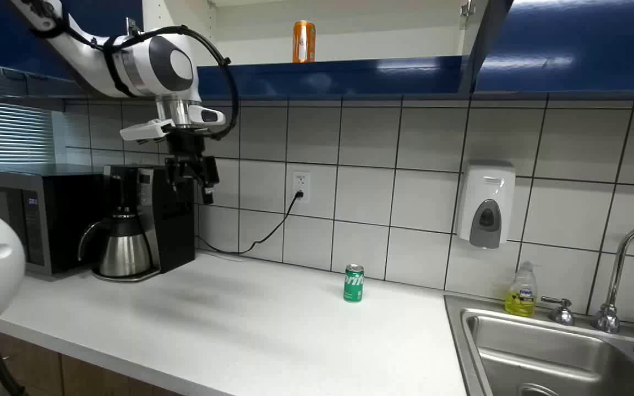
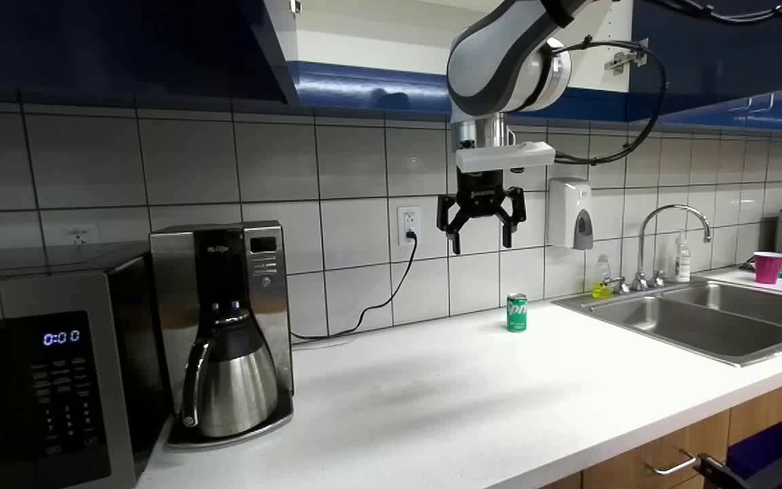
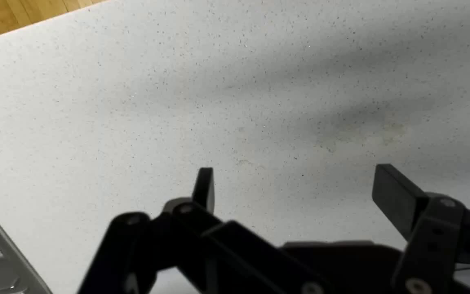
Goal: Remove the can from the cupboard
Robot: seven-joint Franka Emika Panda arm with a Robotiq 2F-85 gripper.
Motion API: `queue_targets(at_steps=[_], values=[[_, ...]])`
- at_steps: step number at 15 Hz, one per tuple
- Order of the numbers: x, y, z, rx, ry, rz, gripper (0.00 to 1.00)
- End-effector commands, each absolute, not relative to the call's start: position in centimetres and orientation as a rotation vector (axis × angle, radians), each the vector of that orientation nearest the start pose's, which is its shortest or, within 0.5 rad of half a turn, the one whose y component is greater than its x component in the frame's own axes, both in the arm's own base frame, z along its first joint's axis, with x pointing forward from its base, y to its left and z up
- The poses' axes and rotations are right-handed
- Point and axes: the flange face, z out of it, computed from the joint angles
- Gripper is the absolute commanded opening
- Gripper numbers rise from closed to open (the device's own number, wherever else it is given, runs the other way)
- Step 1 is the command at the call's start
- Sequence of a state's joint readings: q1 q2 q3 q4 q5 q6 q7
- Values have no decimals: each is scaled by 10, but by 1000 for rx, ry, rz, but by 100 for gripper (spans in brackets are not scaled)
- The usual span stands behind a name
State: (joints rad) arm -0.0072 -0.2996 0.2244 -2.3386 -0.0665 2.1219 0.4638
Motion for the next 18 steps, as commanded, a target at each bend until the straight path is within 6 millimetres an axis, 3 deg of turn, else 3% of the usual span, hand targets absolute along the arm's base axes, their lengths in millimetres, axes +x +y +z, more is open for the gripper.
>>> queue_targets(at_steps=[1, 8, 18], values=[[452, 100, 458, -3209, 356, -179, 100], [452, 100, 462, -3212, 365, -190, 100], [450, 98, 508, -3201, 421, -278, 100]])
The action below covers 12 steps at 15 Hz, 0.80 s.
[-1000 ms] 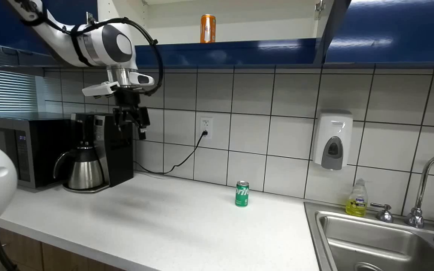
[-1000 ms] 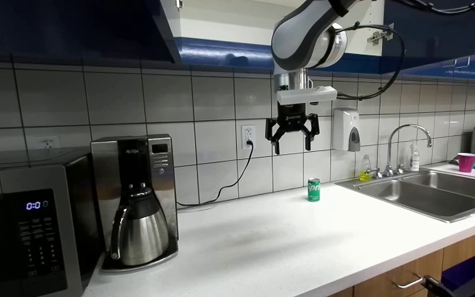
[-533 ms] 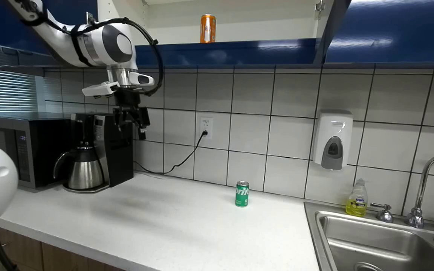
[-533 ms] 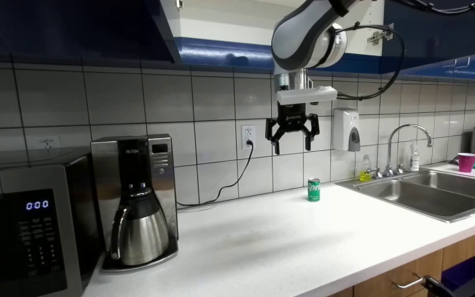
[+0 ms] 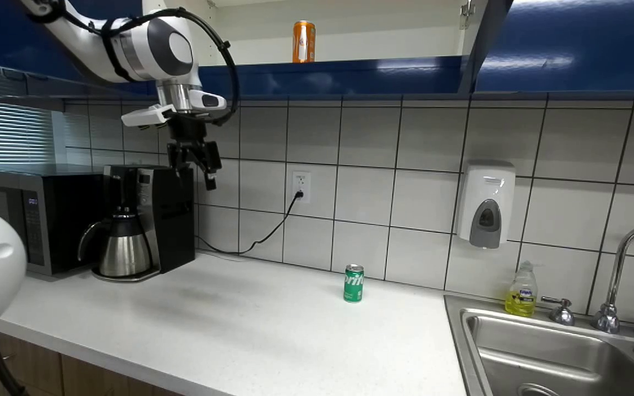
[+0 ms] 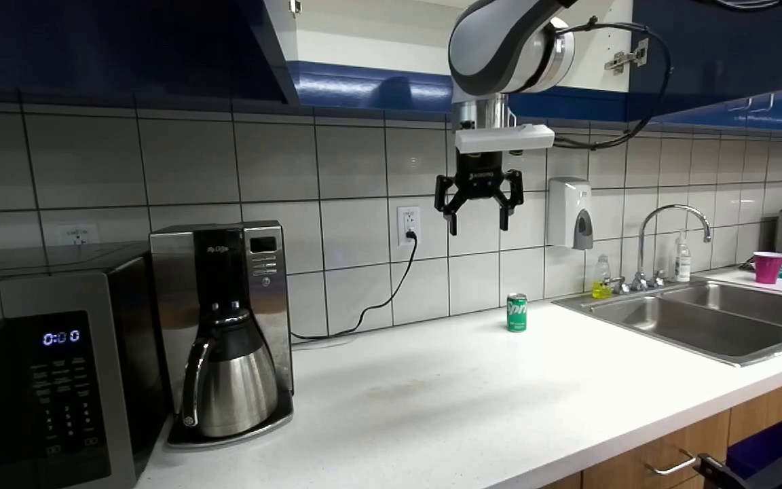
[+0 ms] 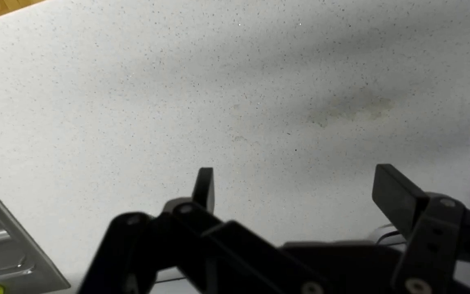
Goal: Remove the can from the cupboard
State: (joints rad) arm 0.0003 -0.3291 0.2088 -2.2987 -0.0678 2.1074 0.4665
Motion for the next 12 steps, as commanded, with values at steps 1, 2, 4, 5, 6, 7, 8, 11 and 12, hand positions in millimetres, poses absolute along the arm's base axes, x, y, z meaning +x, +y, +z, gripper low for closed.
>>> queue_targets(at_steps=[1, 2, 4, 5, 6, 7, 8, 11, 12], values=[[450, 98, 514, -3204, 423, -289, 100], [449, 98, 520, -3204, 430, -303, 100], [448, 97, 537, -3207, 442, -350, 100], [447, 97, 546, -3204, 454, -376, 100], [446, 97, 555, -3200, 466, -399, 100], [445, 97, 563, -3198, 482, -419, 100], [444, 96, 570, -3197, 491, -437, 100], [440, 95, 596, -3186, 528, -496, 100], [440, 95, 605, -3176, 543, -525, 100]])
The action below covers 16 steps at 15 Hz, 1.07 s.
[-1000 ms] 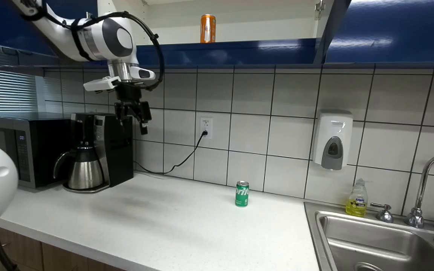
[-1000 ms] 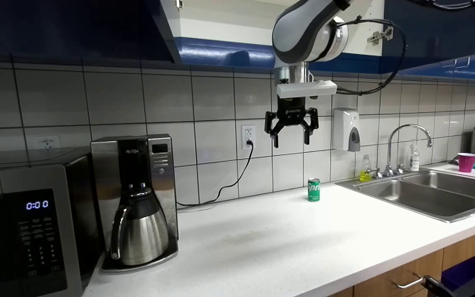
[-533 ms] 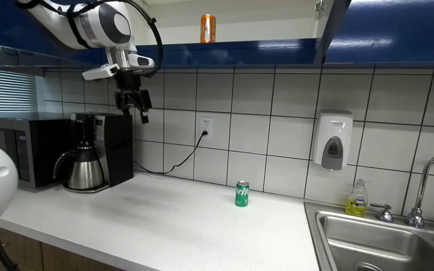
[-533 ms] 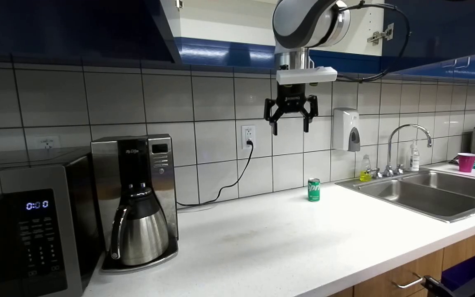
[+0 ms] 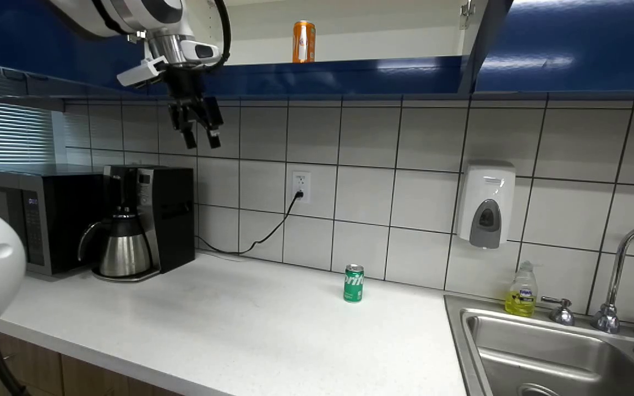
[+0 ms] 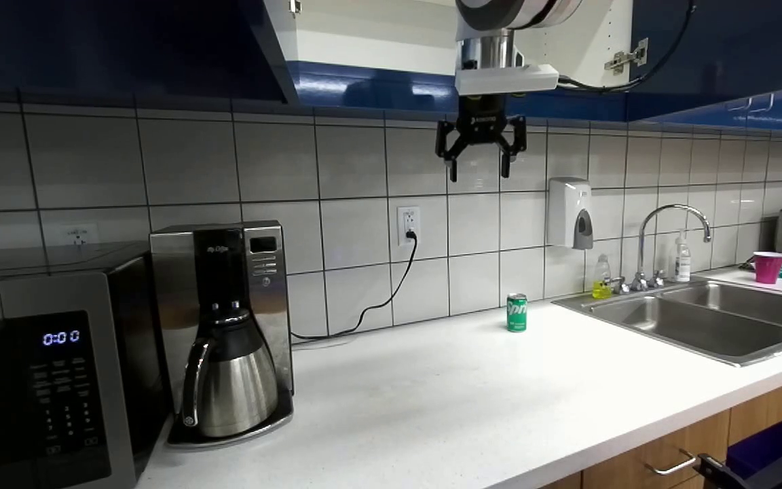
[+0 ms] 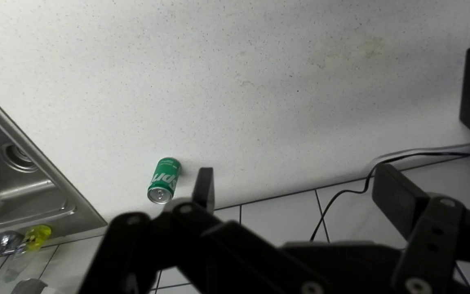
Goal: Remove the can from the cupboard
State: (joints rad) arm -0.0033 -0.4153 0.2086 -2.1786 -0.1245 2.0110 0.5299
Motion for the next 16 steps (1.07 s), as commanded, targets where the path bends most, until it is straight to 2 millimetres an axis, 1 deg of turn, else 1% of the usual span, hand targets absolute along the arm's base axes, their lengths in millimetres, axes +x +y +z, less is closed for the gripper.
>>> queue_targets(at_steps=[1, 8, 16], values=[[440, 95, 613, -3167, 552, -548, 100], [445, 85, 666, -3140, 659, -723, 100], [448, 71, 711, -3132, 761, -784, 100]])
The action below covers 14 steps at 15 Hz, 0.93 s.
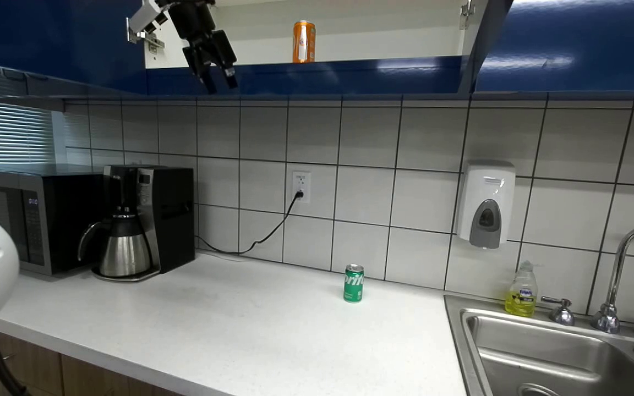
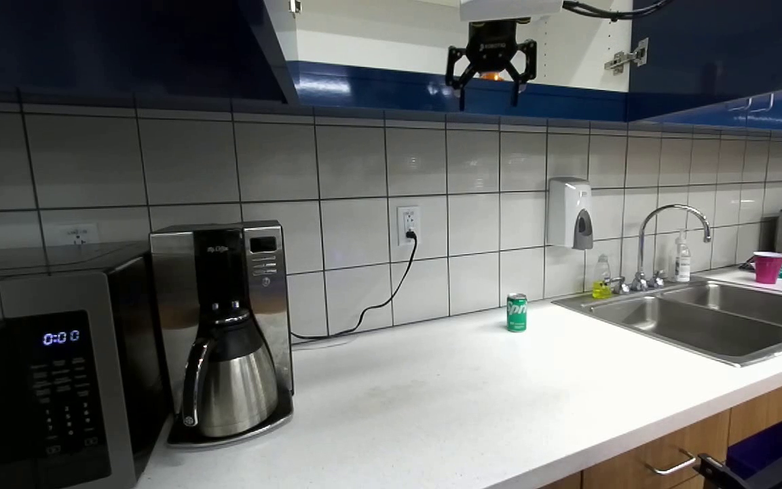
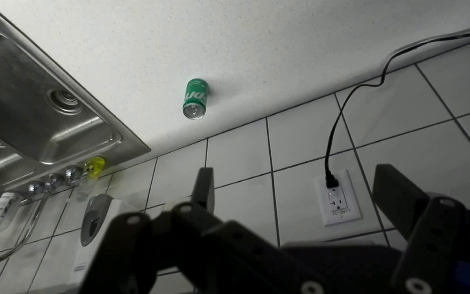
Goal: Remove the can from the cupboard
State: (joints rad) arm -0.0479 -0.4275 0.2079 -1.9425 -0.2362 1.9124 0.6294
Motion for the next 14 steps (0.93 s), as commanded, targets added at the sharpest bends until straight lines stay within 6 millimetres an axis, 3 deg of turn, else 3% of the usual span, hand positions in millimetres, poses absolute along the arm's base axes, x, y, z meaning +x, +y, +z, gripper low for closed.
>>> queue_targets(at_steps=[1, 14], values=[[449, 70, 716, -3129, 771, -792, 100], [487, 47, 765, -3106, 847, -882, 100]])
